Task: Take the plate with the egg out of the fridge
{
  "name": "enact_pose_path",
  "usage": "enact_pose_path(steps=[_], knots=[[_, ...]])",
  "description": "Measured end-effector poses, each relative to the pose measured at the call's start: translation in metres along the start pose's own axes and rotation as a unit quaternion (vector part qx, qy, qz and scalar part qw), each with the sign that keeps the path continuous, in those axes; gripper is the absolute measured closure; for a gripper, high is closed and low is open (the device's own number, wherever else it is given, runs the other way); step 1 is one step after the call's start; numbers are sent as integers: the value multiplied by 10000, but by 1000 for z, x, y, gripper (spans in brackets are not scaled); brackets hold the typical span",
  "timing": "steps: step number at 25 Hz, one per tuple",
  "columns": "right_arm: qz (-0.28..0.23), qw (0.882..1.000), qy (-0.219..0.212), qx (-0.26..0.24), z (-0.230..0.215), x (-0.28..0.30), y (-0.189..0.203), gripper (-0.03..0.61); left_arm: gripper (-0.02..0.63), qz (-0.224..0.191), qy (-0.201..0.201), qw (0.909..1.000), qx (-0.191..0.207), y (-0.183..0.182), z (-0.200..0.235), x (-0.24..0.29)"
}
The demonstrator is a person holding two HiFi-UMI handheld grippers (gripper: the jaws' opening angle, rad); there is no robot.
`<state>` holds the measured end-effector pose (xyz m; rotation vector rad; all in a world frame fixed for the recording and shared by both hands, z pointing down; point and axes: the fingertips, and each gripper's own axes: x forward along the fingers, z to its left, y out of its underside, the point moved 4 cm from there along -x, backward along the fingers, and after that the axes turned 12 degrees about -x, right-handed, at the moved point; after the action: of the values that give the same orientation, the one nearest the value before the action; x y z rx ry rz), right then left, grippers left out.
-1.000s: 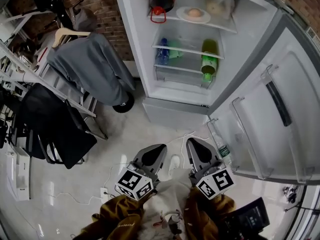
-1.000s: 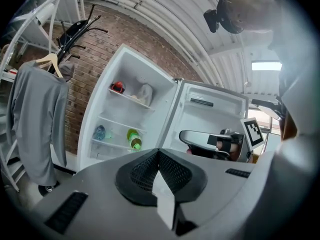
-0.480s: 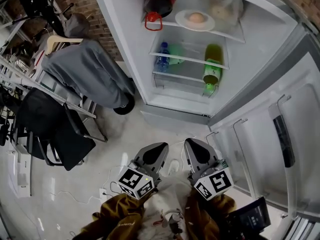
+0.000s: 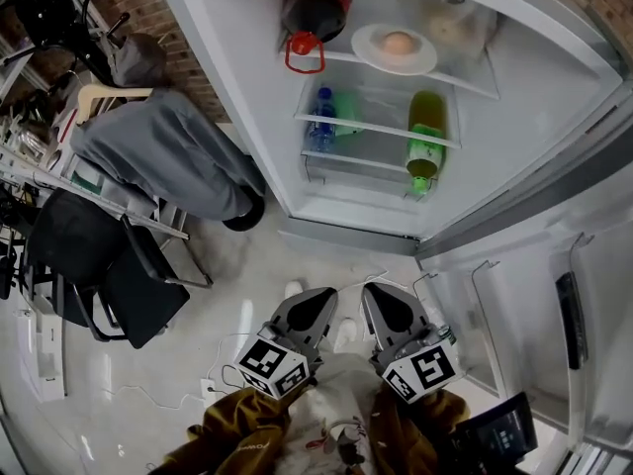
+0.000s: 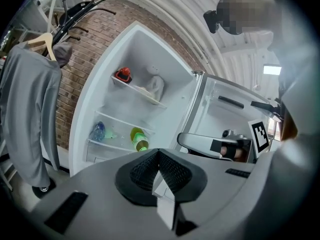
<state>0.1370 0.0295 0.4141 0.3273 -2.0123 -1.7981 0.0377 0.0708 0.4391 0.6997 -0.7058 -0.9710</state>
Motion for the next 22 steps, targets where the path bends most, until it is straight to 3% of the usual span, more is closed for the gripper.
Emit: enact_pose_path(steps=[9,15,22], knots=[[-90,9989,465,-63,-20,68,-26,572,606,218,246,9994,64,-58,59,27],[-176,9964,763,-316,-28,101,-49,572,606,378,1013,9930,470,-92,61,47],[-181,9911,1269,-370,-43,120,-65,572,606,518,1397,9869,619,-120,72,63]])
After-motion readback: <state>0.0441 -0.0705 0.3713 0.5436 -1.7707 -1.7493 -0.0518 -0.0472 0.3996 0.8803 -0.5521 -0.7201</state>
